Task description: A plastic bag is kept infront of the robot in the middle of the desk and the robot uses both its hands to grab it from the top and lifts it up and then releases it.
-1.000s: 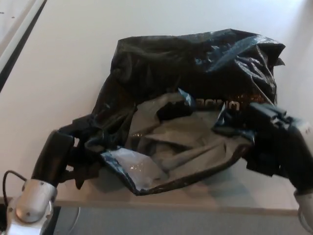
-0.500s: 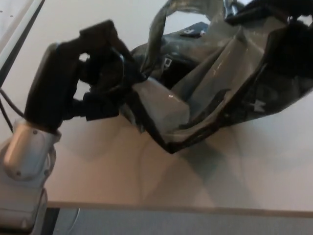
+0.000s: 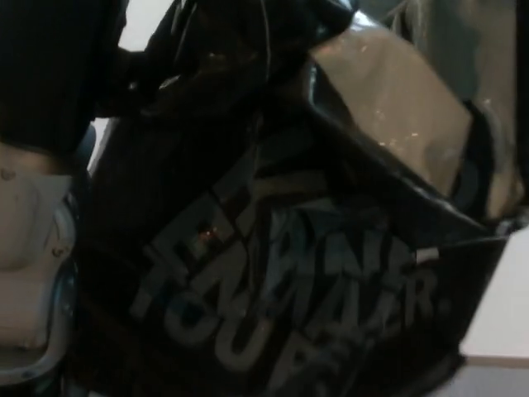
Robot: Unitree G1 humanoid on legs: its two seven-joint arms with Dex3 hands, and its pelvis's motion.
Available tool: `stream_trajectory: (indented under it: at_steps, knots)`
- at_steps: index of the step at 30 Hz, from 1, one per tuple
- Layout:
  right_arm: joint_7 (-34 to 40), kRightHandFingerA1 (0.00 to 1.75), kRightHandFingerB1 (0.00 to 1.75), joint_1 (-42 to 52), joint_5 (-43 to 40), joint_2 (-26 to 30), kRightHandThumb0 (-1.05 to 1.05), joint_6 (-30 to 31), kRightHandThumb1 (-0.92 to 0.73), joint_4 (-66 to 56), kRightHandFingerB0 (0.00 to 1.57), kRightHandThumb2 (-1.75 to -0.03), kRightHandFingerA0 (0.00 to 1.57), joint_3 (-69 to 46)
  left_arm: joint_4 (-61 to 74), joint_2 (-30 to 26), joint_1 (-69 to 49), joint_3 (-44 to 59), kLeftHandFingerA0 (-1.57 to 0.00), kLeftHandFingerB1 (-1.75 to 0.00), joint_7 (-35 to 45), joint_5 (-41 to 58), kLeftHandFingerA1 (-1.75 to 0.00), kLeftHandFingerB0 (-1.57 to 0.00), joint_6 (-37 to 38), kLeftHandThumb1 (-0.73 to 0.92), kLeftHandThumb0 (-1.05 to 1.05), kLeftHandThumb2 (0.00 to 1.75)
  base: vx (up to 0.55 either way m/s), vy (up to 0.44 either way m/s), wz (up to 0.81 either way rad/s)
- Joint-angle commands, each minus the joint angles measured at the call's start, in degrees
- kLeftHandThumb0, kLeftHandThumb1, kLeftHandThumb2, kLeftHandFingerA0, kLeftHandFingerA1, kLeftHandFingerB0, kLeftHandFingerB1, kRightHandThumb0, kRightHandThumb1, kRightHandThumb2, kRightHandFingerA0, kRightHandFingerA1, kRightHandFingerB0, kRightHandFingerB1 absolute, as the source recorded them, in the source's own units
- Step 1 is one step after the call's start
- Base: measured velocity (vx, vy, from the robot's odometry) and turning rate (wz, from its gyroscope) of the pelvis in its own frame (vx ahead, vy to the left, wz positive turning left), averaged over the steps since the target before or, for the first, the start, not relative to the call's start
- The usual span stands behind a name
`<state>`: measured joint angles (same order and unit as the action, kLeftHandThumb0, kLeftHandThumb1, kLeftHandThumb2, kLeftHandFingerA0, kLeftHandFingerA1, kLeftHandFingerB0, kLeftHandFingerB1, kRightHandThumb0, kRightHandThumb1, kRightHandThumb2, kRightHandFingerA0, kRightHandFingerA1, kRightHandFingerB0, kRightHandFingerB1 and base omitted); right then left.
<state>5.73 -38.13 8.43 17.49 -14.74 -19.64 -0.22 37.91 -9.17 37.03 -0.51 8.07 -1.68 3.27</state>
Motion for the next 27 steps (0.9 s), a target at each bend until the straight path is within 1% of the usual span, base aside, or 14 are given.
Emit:
stream_trajectory:
  at_steps: [1, 3, 5, 8, 9, 11, 14, 16, 21, 22, 23, 25, 26, 27]
  knots:
    - [-5.8, 1.72, 1.52, -3.2, -8.3, -0.8, -0.50, 12.2, -0.80, -6.2, 0.72, -0.65, 0.92, -1.0, -0.1, -0.3, 8.2, 1.0, -1.06, -1.73, -3.4, -6.3, -1.75, -0.74, 2.8, 0.63, -0.38, 0.59, 0.00, 0.000, 0.00]
    - [-6.4, 1.70, 1.50, -5.4, -8.2, -0.9, -0.51, 12.3, -0.77, -4.9, 0.75, -0.70, 0.88, -0.8, -0.5, -0.5, 10.1, 1.4, -1.07, -1.74, -3.6, -6.6, -1.75, -0.77, 0.5, 0.64, -0.39, 0.60, 0.00, 0.000, 0.00]
    - [-6.6, 1.69, 1.51, -8.1, -7.0, -1.3, -0.49, 11.5, -0.79, -1.7, 0.75, -0.65, 0.96, -0.4, -4.4, -0.3, 12.6, 1.9, -1.05, -1.75, -3.6, -5.9, -1.75, -0.78, 1.6, 0.63, -0.30, 0.58, 0.00, 0.000, 0.00]
    - [-6.8, 1.69, 1.51, -10.5, -3.9, -0.8, -0.48, 11.0, -0.80, 1.8, 0.75, -0.65, 0.94, 0.1, -8.8, -0.4, 15.1, 2.3, -1.03, -1.75, -3.2, -4.6, -1.75, -0.76, 3.0, 0.62, -0.29, 0.60, 0.00, 0.000, 0.00]
    - [-7.3, 1.74, 1.54, -11.4, -2.7, 0.1, -0.49, 9.8, -0.80, 3.9, 0.75, -0.69, 0.85, 0.4, -10.7, -1.1, 15.7, 2.6, -1.03, -1.75, -3.1, -5.1, -1.75, -0.75, 4.3, 0.62, -0.30, 0.59, 0.00, 0.000, 0.00]
    - [-9.9, 1.75, 1.49, -13.7, -3.0, 2.0, -0.45, 6.2, -0.81, 11.7, 0.69, -0.64, 0.84, 0.5, -15.0, -2.9, 16.7, 4.0, -1.02, -1.75, -0.8, -2.6, -1.75, -0.75, 4.7, 0.62, -0.30, 0.59, 0.00, 0.000, 0.00]
    - [-10.6, 1.75, 1.56, -16.7, -0.4, 4.5, -0.44, 4.9, -0.83, 19.7, 0.60, -0.64, 0.77, 1.1, -20.3, -4.0, 18.1, 5.4, -0.99, -1.75, 0.1, -0.6, -1.75, -0.74, 6.7, 0.62, -0.26, 0.58, 0.00, 0.000, 0.00]
    - [-10.5, 1.75, 1.56, -21.1, 1.1, 6.0, -0.45, 3.3, -0.82, 30.3, 0.60, -0.64, 0.74, 1.6, -28.4, -7.6, 20.7, 5.9, -0.93, -1.75, -2.5, -6.6, -1.75, -0.73, 13.2, 0.63, -0.23, 0.58, 0.00, 0.000, 0.00]
    - [-9.6, 1.67, 1.43, -29.9, 3.7, 9.0, -0.37, 1.4, -0.80, 50.4, 0.64, -0.64, 0.76, 3.0, -45.2, -13.5, 27.5, 5.4, -0.90, -1.75, -9.0, -14.1, -1.75, -0.68, 18.2, 0.65, -0.20, 0.58, 0.00, 0.000, 0.00]
    - [-7.7, 1.72, 1.49, -34.4, 6.6, 10.3, -0.42, 2.6, -0.81, 58.9, 0.70, -0.66, 0.76, 4.7, -53.5, -16.8, 31.0, 3.6, -0.91, -1.75, -17.1, -21.4, -1.75, -0.65, 18.9, 0.66, -0.24, 0.58, 0.00, 0.000, 0.00]
    - [-6.9, 1.34, 1.03, -36.2, 8.9, 11.3, -0.46, 6.4, -0.71, 62.1, 0.70, -0.63, 0.80, 6.1, -56.3, -17.3, 31.7, 3.8, -0.67, -1.51, -17.4, -21.0, -1.68, -0.57, 15.5, 0.64, -0.36, 0.54, 0.00, 0.000, 0.00]
    - [-6.5, 1.34, 1.03, -37.1, 9.7, 11.9, -0.46, 7.6, -0.71, 63.7, 0.70, -0.63, 0.80, 6.8, -57.7, -17.5, 32.1, 3.8, -0.67, -1.51, -17.4, -20.5, -1.68, -0.57, 14.4, 0.64, -0.36, 0.54, 0.00, 0.000, 0.00]
    - [-11.8, 0.52, 0.41, -37.3, 8.7, 12.9, -0.70, 11.1, -0.56, 63.4, 0.18, -0.87, 0.32, 7.4, -56.9, -19.7, 31.5, 2.6, -0.37, -0.42, -15.0, -22.4, -0.51, -0.33, 9.0, 0.40, -0.50, 0.70, 0.00, 0.000, 0.00]
    - [-16.6, 0.46, 0.35, -37.4, 7.8, 13.7, -0.72, 13.5, -0.52, 63.3, 0.00, -0.90, 0.11, 8.0, -56.5, -21.0, 30.8, 2.2, -0.13, -0.51, -12.2, -22.5, -0.54, -0.12, 5.5, 0.26, -0.26, 0.85, 0.00, 0.000, 0.00]
